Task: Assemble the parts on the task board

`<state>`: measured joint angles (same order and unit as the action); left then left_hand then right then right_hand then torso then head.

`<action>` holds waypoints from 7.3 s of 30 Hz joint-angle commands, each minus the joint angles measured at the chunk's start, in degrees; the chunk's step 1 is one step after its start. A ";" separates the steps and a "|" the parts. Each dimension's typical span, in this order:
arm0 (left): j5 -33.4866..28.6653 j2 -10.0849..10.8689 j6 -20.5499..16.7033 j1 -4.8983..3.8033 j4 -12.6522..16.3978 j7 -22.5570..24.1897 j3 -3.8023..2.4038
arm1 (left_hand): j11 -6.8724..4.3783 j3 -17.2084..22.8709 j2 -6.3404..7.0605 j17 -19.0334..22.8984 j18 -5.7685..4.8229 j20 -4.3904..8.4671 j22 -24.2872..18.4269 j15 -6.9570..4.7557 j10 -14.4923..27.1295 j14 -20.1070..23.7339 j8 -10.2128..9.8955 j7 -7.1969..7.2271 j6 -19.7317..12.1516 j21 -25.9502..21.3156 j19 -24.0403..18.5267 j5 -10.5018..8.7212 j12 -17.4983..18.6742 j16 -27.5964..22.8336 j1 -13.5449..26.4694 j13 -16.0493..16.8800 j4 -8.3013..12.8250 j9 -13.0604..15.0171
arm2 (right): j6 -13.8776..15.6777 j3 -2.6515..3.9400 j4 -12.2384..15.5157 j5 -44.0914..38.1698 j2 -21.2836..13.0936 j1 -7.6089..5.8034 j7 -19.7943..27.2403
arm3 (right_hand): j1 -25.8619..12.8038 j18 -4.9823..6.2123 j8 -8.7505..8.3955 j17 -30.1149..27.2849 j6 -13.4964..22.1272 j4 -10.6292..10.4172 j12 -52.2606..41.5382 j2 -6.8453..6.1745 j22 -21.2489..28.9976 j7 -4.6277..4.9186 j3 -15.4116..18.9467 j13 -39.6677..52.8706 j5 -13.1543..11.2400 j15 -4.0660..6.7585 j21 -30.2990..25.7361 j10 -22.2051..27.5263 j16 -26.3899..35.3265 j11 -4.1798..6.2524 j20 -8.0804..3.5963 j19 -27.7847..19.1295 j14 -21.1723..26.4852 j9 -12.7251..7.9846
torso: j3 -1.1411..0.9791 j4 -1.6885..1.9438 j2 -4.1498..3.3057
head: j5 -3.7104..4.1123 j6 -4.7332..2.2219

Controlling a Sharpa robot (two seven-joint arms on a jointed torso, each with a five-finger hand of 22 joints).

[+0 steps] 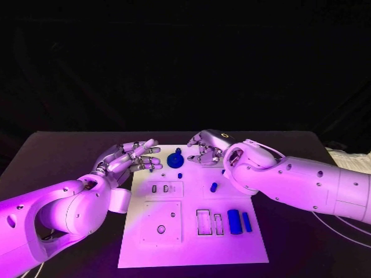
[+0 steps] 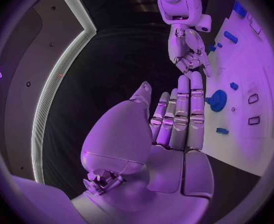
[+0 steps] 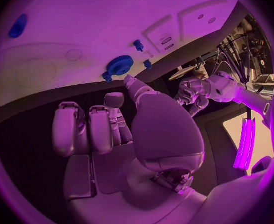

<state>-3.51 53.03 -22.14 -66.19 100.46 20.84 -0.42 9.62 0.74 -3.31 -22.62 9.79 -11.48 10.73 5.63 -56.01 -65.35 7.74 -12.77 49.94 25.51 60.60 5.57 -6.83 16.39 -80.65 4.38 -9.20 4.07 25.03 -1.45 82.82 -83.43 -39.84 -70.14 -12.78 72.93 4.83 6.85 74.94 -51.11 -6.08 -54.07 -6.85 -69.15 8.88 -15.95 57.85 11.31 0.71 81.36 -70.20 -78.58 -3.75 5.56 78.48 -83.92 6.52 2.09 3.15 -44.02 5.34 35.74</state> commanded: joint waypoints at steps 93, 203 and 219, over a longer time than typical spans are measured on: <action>-0.21 -0.60 1.64 0.28 -1.34 0.59 0.17 | 0.13 0.12 -0.18 -0.29 0.59 0.06 0.11 0.09 0.10 0.39 -0.39 -0.44 -0.13 0.23 -0.56 0.32 0.31 -0.26 -0.41 -0.06 0.48 -0.01 | -8.57 -0.23 -11.50 14.44 -8.18 3.15 15.17 | 4.75 -0.64 0.10 1.54 -5.10 3.42 -0.92 2.60 -0.92 -0.47 -1.01 0.76 -1.86 0.46 0.41 -0.95 -0.44 0.62 -0.51 0.61 -3.22 0.37 | -0.84 -2.09 1.07 | -0.90 0.97; -3.50 -1.29 1.55 0.27 -3.92 1.65 0.18 | 0.13 0.00 -0.36 -0.78 0.58 0.05 0.17 0.11 0.02 0.47 -0.42 -0.43 -0.08 0.36 -0.68 0.26 0.36 -0.31 0.00 -0.07 0.47 0.00 | -5.94 -0.69 3.45 -4.91 6.77 6.71 -2.96 | 2.44 -0.70 1.36 1.58 -9.41 3.80 0.16 5.42 -1.21 -2.23 -2.50 0.44 -1.22 1.71 0.51 -1.88 0.01 2.04 -1.75 0.86 -3.31 1.84 | -0.28 -2.14 1.53 | -4.76 3.01; -3.50 -1.56 1.72 0.27 -4.07 1.62 0.18 | 0.12 0.01 -0.33 -0.86 0.59 0.06 0.18 0.10 0.03 0.48 -0.44 -0.43 -0.09 0.39 -0.70 0.28 0.39 -0.32 -0.10 -0.07 0.60 0.00 | -6.76 -0.94 2.57 -4.99 7.85 7.24 -4.30 | 2.25 -0.69 1.31 1.58 -9.40 3.77 0.20 5.27 -1.19 -2.21 -2.43 0.41 -1.35 1.70 0.50 -1.88 0.02 2.03 -1.74 0.85 -3.31 1.85 | -0.26 -2.12 1.55 | -4.80 3.30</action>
<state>-6.82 51.58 -21.59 -65.90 96.29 21.97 -0.20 9.62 0.81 -3.31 -23.40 9.79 -11.48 10.81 5.63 -56.01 -65.35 7.51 -12.77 49.94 25.51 60.19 5.57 -6.83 16.39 -80.65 4.38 -8.83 4.07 19.90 -2.16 85.54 -87.69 -32.05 -63.21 -16.04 75.61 4.83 7.97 74.91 -60.09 -2.21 -54.12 -1.63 -70.40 6.84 -18.26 58.24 10.27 2.37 81.90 -72.23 -78.71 -1.72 4.01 79.60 -83.92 8.44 1.82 1.05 -42.47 0.59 38.95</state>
